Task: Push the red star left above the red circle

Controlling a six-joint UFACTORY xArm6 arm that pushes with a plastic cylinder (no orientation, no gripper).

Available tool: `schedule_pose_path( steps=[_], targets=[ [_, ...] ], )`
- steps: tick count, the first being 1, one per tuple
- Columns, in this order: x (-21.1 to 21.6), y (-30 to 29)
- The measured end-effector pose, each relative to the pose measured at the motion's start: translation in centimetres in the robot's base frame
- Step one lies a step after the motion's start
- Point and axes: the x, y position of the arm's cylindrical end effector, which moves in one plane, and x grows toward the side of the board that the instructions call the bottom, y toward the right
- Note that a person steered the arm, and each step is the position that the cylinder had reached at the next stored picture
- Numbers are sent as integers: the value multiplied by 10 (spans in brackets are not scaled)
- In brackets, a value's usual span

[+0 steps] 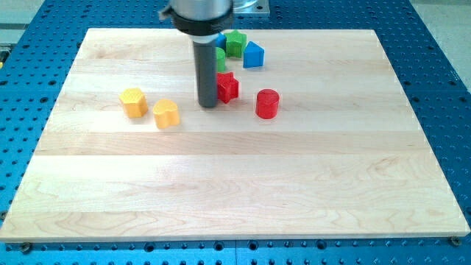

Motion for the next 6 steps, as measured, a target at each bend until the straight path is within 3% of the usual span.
schedule_pose_path(
  steps=[1,2,4,5,6],
  targets=[
    [47,21],
    [53,3],
    [-6,-2],
    [-13,50],
    [2,55]
  ],
)
